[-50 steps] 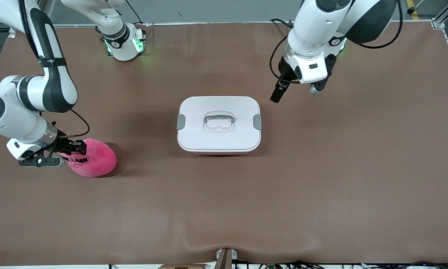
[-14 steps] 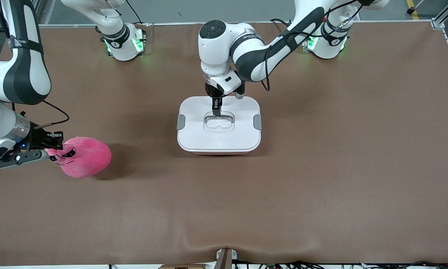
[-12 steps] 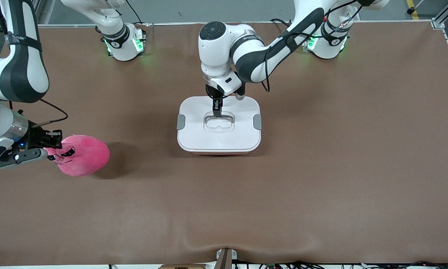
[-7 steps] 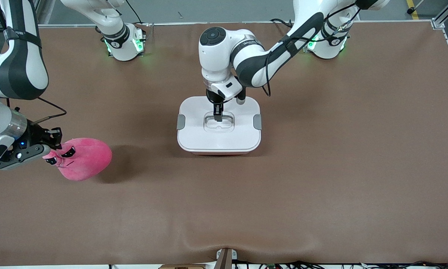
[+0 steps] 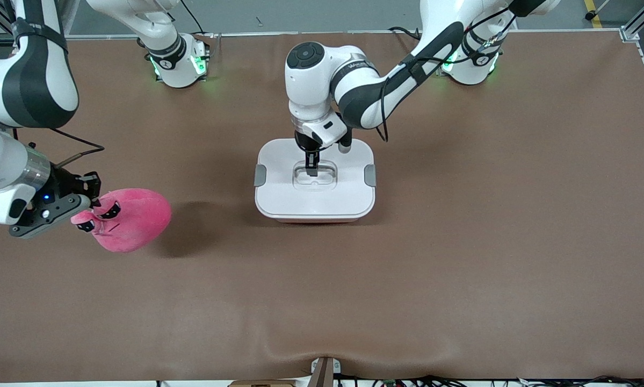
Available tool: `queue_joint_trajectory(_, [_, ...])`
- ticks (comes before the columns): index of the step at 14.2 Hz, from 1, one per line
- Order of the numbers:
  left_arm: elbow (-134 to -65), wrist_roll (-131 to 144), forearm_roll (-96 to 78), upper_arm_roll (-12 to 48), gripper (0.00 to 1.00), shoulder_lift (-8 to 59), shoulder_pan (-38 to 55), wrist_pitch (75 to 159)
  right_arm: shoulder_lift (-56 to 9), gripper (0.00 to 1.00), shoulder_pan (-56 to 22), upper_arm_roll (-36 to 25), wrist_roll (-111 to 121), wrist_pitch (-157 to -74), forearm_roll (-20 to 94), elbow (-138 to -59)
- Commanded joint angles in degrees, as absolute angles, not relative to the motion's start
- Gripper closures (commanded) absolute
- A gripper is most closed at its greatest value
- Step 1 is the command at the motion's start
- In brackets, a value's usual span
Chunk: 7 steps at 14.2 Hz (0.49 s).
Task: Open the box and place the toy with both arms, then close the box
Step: 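Grasp the plush with the right gripper while the left gripper grips the lid handle, then lift the lid with the left gripper while the right gripper carries the plush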
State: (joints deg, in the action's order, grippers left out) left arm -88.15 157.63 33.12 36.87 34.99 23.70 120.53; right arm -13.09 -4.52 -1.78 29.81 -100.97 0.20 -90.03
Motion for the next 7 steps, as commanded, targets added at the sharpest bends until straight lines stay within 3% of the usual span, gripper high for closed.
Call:
queue_joint_trajectory(1, [-86.5,165.4,35.9,36.7,0.56,36.6,24.9,121.0,-12.6,1.00,-7.1,-2.0,31.4,-100.1,0.9,-89.0])
queue_joint_trajectory(7, [-86.5,165.4,35.9,36.7,0.71,36.6,24.8,121.0,-12.7,1.00,-11.7,-2.0,31.2,-100.3,1.0,-88.9])
